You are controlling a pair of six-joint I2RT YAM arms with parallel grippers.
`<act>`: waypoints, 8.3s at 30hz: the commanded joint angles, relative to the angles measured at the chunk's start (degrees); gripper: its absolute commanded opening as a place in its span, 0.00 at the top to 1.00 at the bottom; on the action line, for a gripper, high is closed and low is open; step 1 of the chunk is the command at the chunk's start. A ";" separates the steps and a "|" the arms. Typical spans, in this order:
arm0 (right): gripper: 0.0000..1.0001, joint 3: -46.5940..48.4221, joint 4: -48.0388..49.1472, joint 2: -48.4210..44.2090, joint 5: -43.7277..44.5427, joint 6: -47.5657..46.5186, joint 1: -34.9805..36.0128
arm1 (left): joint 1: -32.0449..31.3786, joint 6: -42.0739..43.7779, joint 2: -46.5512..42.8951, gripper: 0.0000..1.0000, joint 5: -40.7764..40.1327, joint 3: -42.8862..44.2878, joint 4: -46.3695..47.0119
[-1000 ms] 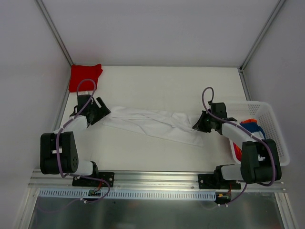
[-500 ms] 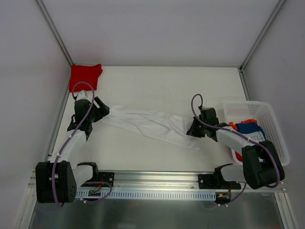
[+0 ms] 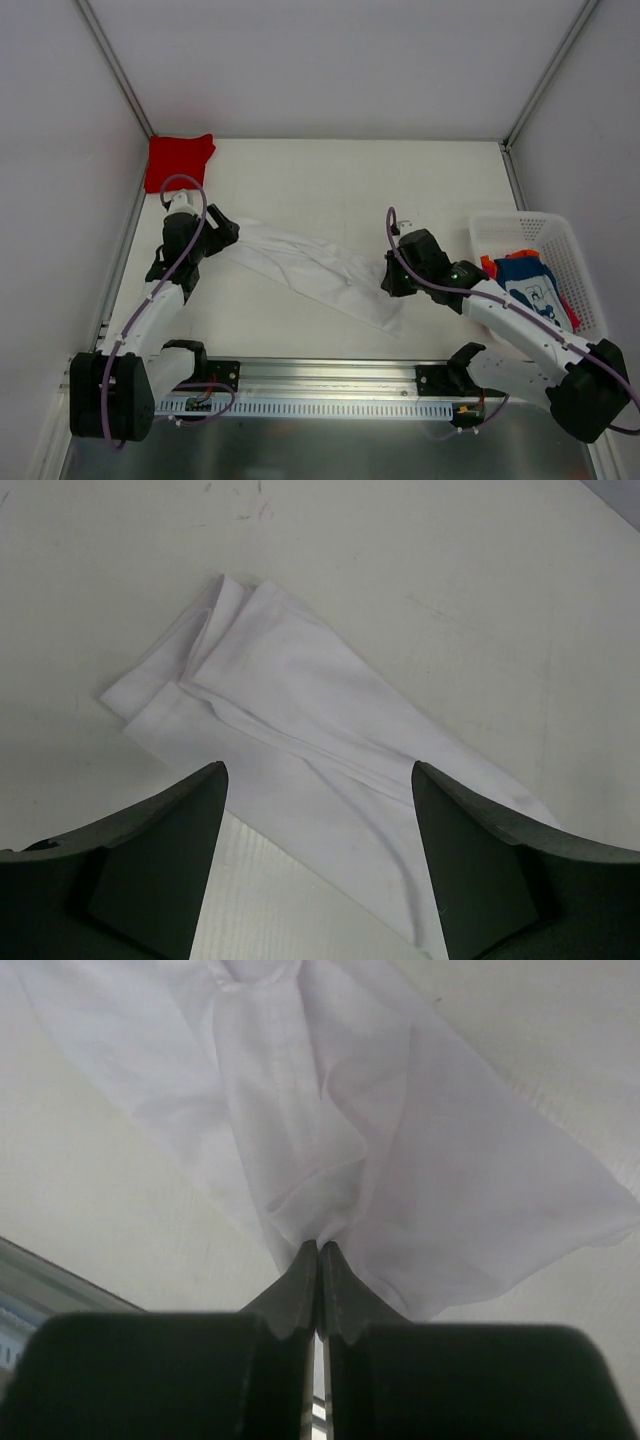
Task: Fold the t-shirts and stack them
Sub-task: Fold the tshirt
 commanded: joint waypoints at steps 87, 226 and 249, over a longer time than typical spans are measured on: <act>0.12 26.43 -30.87 0.36 26.76 7.35 33.44 | -9.03 -3.42 24.88 1.00 -13.99 19.34 -13.87; 0.01 15.27 -32.81 -20.57 35.74 8.50 30.27 | -17.30 -2.45 72.87 0.46 -12.24 75.59 -36.90; 0.01 14.13 -32.02 -18.38 34.43 11.04 30.27 | -18.96 1.94 52.52 1.00 -14.61 67.78 -36.73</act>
